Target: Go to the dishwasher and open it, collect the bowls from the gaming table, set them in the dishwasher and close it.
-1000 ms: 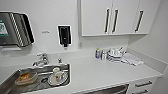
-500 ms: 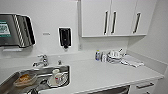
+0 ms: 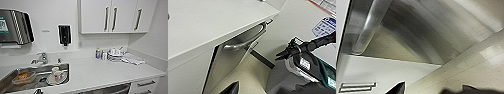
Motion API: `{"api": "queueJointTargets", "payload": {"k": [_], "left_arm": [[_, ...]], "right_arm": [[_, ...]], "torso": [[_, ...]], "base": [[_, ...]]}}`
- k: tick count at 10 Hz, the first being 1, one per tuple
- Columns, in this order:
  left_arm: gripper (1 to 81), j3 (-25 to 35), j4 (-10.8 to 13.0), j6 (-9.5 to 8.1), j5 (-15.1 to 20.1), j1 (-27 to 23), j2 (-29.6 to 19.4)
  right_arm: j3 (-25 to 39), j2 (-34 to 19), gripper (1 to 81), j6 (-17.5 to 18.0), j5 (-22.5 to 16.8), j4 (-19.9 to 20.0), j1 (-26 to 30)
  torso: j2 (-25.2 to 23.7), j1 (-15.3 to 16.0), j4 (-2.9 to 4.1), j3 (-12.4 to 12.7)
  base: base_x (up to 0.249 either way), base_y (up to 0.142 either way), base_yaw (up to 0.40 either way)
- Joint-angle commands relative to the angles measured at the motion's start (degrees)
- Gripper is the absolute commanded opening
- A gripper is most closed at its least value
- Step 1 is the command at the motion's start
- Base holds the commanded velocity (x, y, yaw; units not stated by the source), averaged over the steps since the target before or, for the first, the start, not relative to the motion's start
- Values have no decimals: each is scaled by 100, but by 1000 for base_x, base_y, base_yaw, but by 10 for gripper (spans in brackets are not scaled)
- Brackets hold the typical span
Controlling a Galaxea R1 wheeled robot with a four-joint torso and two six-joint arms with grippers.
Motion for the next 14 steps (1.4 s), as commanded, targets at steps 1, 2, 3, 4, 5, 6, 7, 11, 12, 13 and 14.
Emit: {"api": "queueJointTargets", "payload": {"k": [1,2,3,4,5,6,7,11,12,13,14], "left_arm": [[811,143,-87,2,72,-584,-127],[811,126,-87,2,72,-584,-127],[811,117,-87,2,72,-584,-135],[811,108,-87,2,72,-584,-161],[811,108,-87,2,72,-584,-170],[811,108,-87,2,63,-584,-136],[811,108,-87,2,46,-584,-127],[811,73,-87,-7,10,-593,-91],[811,55,-95,-7,10,-593,-100],[811,47,-96,-32,1,-602,-100],[811,29,-87,-86,1,-611,-100]], "right_arm": [[143,-217,811,12,-81,77,648],[196,-253,811,12,-72,68,665],[249,-261,811,12,-81,86,745],[318,-287,811,38,-81,86,815],[390,-323,811,153,-90,103,929],[520,-410,811,179,-99,112,1070],[661,-515,811,187,-230,121,1228],[1014,-780,811,495,-749,235,1939],[987,-762,811,583,-811,349,2072],[987,-745,811,670,-950,489,2256],[979,-727,811,785,-1117,647,2406]], "torso": [[-547,351,0,-511],[-750,480,0,-700],[-949,608,0,-508],[-1141,730,0,-516],[-712,461,0,-581],[-776,502,0,-629],[-826,535,0,-653],[-830,544,0,-660],[-830,544,0,-660],[-830,544,0,-662],[-830,544,0,-662]], "base": [[0,0,0],[0,0,0],[0,0,0],[0,0,0],[0,0,0],[0,0,0],[0,0,0],[0,0,0],[0,0,0],[0,0,0],[0,0,0]]}}
